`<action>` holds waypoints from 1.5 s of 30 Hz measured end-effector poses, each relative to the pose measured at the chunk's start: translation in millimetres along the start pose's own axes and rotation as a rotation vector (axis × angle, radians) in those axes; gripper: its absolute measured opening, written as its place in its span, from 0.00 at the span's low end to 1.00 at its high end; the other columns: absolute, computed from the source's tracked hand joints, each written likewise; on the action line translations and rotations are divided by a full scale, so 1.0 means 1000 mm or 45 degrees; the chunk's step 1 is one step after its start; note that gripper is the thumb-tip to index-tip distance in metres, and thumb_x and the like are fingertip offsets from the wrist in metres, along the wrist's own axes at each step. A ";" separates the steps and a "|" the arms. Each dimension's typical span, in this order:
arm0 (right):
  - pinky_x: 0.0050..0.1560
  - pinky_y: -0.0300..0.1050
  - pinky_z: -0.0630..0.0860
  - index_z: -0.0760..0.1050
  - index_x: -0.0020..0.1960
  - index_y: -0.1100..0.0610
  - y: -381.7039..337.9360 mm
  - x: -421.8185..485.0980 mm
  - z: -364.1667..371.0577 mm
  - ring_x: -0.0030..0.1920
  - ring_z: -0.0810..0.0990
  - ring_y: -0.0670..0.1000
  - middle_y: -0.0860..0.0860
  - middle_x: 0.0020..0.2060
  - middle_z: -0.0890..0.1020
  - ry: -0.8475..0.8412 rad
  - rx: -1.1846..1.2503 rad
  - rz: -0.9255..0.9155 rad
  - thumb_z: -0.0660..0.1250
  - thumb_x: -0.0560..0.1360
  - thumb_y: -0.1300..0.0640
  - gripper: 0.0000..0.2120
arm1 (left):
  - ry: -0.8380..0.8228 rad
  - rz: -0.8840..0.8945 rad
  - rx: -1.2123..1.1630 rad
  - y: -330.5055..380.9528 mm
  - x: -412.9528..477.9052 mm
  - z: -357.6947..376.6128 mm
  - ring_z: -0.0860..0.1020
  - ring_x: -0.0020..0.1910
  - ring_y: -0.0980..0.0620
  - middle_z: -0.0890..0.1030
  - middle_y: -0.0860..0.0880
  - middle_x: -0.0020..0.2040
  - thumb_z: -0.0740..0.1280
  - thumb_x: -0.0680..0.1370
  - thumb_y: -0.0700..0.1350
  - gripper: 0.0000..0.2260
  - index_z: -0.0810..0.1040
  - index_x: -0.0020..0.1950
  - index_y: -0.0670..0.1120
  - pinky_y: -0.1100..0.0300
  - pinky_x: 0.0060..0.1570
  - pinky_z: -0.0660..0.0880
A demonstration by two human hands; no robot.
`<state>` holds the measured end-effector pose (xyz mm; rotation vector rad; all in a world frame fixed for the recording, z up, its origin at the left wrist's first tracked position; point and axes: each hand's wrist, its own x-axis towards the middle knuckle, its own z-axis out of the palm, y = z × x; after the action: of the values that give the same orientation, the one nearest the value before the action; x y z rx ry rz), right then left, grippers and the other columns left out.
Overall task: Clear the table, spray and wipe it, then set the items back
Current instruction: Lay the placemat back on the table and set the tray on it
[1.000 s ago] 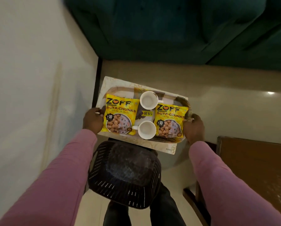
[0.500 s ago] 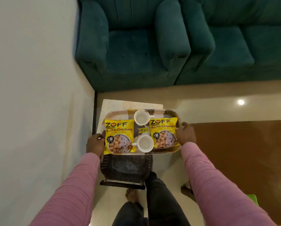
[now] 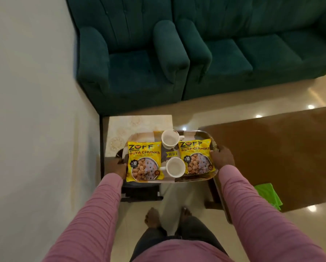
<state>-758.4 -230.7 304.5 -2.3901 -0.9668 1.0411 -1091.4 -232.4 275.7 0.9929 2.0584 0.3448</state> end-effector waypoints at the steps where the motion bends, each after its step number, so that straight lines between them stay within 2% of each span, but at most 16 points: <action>1: 0.57 0.50 0.71 0.75 0.63 0.60 0.009 -0.002 -0.007 0.58 0.76 0.62 0.61 0.60 0.78 0.023 -0.009 -0.001 0.62 0.75 0.61 0.17 | -0.009 0.002 0.027 0.000 -0.008 0.007 0.77 0.53 0.43 0.80 0.42 0.56 0.62 0.81 0.42 0.11 0.80 0.58 0.39 0.57 0.53 0.71; 5: 0.53 0.49 0.71 0.76 0.61 0.58 0.052 0.000 -0.038 0.52 0.76 0.60 0.59 0.57 0.80 0.042 0.017 0.010 0.62 0.74 0.61 0.16 | -0.049 0.004 0.070 0.002 -0.033 0.043 0.77 0.56 0.40 0.80 0.40 0.56 0.63 0.80 0.41 0.11 0.81 0.58 0.40 0.58 0.53 0.70; 8: 0.50 0.46 0.68 0.76 0.61 0.59 0.086 0.005 -0.067 0.52 0.76 0.60 0.60 0.56 0.80 0.043 0.001 0.007 0.62 0.74 0.62 0.16 | -0.053 -0.010 0.009 0.003 -0.054 0.078 0.79 0.55 0.39 0.81 0.39 0.57 0.65 0.79 0.41 0.11 0.82 0.58 0.42 0.50 0.59 0.75; 10: 0.52 0.47 0.69 0.75 0.61 0.60 0.112 0.011 -0.089 0.56 0.77 0.61 0.60 0.57 0.79 0.049 0.001 -0.001 0.63 0.74 0.61 0.16 | -0.058 -0.023 -0.012 0.009 -0.075 0.105 0.79 0.54 0.39 0.81 0.40 0.57 0.66 0.78 0.42 0.11 0.82 0.58 0.41 0.48 0.59 0.76; 13: 0.57 0.50 0.72 0.76 0.62 0.59 0.153 0.024 -0.132 0.55 0.78 0.61 0.59 0.57 0.80 0.017 -0.022 -0.017 0.62 0.72 0.59 0.19 | -0.033 -0.039 -0.023 0.021 -0.114 0.155 0.79 0.54 0.39 0.82 0.39 0.55 0.66 0.78 0.40 0.11 0.82 0.58 0.39 0.52 0.57 0.75; 18: 0.52 0.48 0.73 0.78 0.55 0.58 0.197 0.055 -0.194 0.49 0.78 0.60 0.60 0.52 0.81 0.032 -0.081 -0.064 0.62 0.70 0.60 0.14 | -0.043 -0.084 -0.112 0.041 -0.172 0.220 0.80 0.50 0.40 0.82 0.41 0.50 0.66 0.76 0.37 0.08 0.83 0.53 0.40 0.54 0.52 0.75; 21: 0.51 0.48 0.71 0.79 0.54 0.58 0.210 0.072 -0.222 0.47 0.76 0.58 0.60 0.51 0.81 0.014 -0.138 -0.099 0.62 0.71 0.61 0.13 | -0.099 -0.241 -0.372 0.047 -0.196 0.253 0.80 0.44 0.40 0.81 0.42 0.45 0.67 0.77 0.34 0.04 0.80 0.44 0.40 0.48 0.49 0.79; 24: 0.49 0.46 0.70 0.79 0.54 0.59 0.217 0.092 -0.237 0.45 0.74 0.57 0.60 0.51 0.81 -0.006 -0.168 -0.129 0.63 0.72 0.61 0.13 | -0.130 -0.327 -0.426 0.051 -0.206 0.277 0.81 0.46 0.39 0.81 0.40 0.47 0.67 0.76 0.33 0.09 0.78 0.39 0.44 0.44 0.50 0.80; 28: 0.47 0.46 0.70 0.79 0.52 0.61 0.222 0.119 -0.251 0.44 0.75 0.58 0.63 0.50 0.81 -0.022 -0.200 -0.180 0.63 0.71 0.63 0.12 | -0.108 -0.348 -0.389 0.063 -0.196 0.300 0.82 0.48 0.37 0.82 0.40 0.47 0.69 0.75 0.35 0.04 0.81 0.44 0.42 0.42 0.52 0.80; 30: 0.48 0.47 0.70 0.78 0.54 0.60 0.221 0.129 -0.257 0.47 0.77 0.60 0.63 0.51 0.81 -0.007 -0.195 -0.184 0.64 0.71 0.62 0.13 | -0.114 -0.324 -0.380 0.061 -0.173 0.316 0.82 0.48 0.37 0.83 0.39 0.49 0.69 0.73 0.36 0.06 0.83 0.47 0.43 0.42 0.51 0.80; 33: 0.50 0.49 0.70 0.77 0.57 0.62 0.218 0.148 -0.270 0.53 0.77 0.65 0.65 0.54 0.80 0.015 -0.231 -0.171 0.64 0.72 0.62 0.14 | -0.124 -0.349 -0.410 0.082 -0.165 0.328 0.82 0.48 0.38 0.83 0.39 0.50 0.69 0.74 0.34 0.10 0.80 0.38 0.49 0.43 0.51 0.80; 34: 0.51 0.50 0.71 0.77 0.57 0.63 0.218 0.155 -0.273 0.54 0.77 0.66 0.66 0.54 0.80 0.027 -0.238 -0.171 0.64 0.72 0.61 0.15 | -0.143 -0.368 -0.439 0.094 -0.169 0.328 0.82 0.49 0.39 0.83 0.40 0.50 0.69 0.75 0.34 0.10 0.79 0.38 0.48 0.43 0.52 0.80; 36: 0.52 0.53 0.72 0.78 0.57 0.62 0.214 0.171 -0.276 0.53 0.77 0.67 0.66 0.53 0.80 0.041 -0.236 -0.163 0.63 0.71 0.58 0.17 | -0.173 -0.359 -0.462 0.121 -0.173 0.328 0.82 0.49 0.40 0.82 0.41 0.48 0.68 0.75 0.33 0.08 0.81 0.43 0.46 0.44 0.52 0.80; 38: 0.53 0.54 0.73 0.77 0.58 0.61 0.213 0.189 -0.278 0.53 0.77 0.66 0.65 0.53 0.80 0.029 -0.248 -0.141 0.63 0.72 0.60 0.16 | -0.166 -0.356 -0.477 0.137 -0.162 0.337 0.82 0.48 0.40 0.82 0.42 0.46 0.68 0.75 0.33 0.07 0.83 0.46 0.43 0.45 0.51 0.81; 42: 0.54 0.55 0.74 0.77 0.59 0.59 0.217 0.236 -0.269 0.52 0.77 0.65 0.63 0.53 0.81 0.004 -0.237 -0.125 0.63 0.73 0.60 0.15 | -0.158 -0.387 -0.449 0.153 -0.125 0.365 0.82 0.44 0.41 0.82 0.43 0.42 0.67 0.76 0.32 0.13 0.79 0.35 0.47 0.46 0.48 0.82; 45: 0.48 0.48 0.70 0.77 0.58 0.60 0.222 0.281 -0.252 0.47 0.76 0.62 0.64 0.52 0.80 -0.017 -0.268 -0.122 0.63 0.74 0.62 0.14 | -0.101 -0.394 -0.403 0.157 -0.088 0.395 0.83 0.42 0.41 0.84 0.41 0.43 0.68 0.74 0.32 0.16 0.79 0.32 0.50 0.46 0.45 0.82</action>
<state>-332.5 -200.0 208.3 -2.4761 -1.2377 0.9642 -674.3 -233.2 156.6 0.4822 1.9701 0.4425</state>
